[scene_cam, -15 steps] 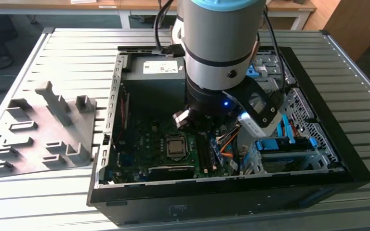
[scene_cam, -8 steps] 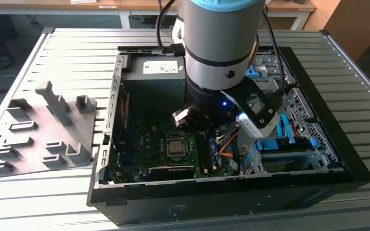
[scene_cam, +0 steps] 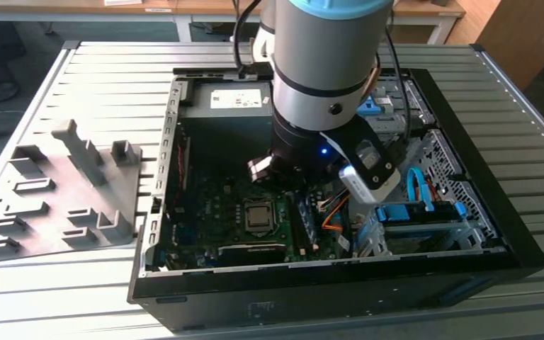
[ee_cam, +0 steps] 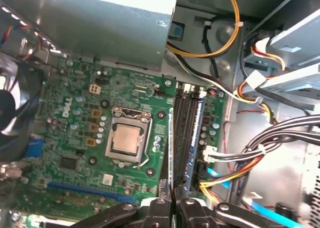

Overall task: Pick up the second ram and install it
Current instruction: 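Insert the second ram into the second slot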

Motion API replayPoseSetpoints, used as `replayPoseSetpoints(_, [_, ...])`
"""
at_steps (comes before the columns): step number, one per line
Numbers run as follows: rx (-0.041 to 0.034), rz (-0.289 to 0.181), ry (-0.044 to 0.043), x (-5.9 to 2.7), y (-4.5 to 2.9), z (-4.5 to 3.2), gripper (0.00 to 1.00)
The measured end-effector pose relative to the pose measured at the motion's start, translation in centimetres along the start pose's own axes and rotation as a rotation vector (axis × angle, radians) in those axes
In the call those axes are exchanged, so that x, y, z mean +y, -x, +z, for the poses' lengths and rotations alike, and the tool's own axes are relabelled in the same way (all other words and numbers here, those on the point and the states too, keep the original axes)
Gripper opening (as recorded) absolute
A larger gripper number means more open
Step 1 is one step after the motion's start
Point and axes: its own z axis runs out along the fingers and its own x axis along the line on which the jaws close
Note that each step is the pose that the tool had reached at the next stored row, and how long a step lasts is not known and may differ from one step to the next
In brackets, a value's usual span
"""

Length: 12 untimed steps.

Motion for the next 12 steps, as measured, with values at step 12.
replayPoseSetpoints(12, [0.0352,0.124,0.0026,0.08,-0.01,0.6,0.14])
